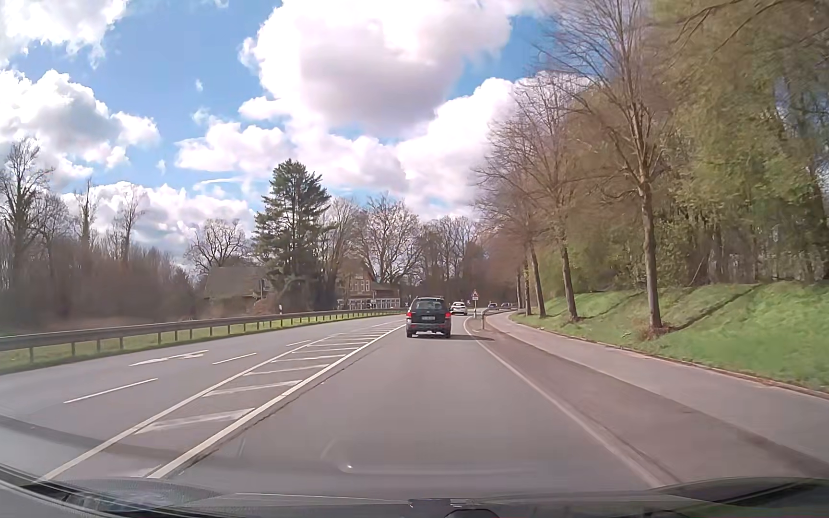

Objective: Follow the waypoints while adhering to traffic rules and regulations

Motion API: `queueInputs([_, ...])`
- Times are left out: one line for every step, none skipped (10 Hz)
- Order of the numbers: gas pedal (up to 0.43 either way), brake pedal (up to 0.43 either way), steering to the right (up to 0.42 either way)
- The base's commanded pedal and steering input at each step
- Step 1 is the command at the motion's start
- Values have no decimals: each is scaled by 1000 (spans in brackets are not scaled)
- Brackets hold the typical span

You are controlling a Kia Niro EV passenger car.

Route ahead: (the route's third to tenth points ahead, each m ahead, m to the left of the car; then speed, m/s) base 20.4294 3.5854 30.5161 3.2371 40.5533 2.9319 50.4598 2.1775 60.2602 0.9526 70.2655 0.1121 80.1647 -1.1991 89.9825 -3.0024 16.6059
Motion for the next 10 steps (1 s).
queueInputs([260, 0, 0])
queueInputs([228, 0, 0])
queueInputs([197, 0, 0])
queueInputs([177, 0, 0])
queueInputs([177, 0, 0])
queueInputs([177, 0, 0])
queueInputs([169, 0, 1])
queueInputs([157, 0, 2])
queueInputs([157, 0, 3])
queueInputs([157, 0, 3])
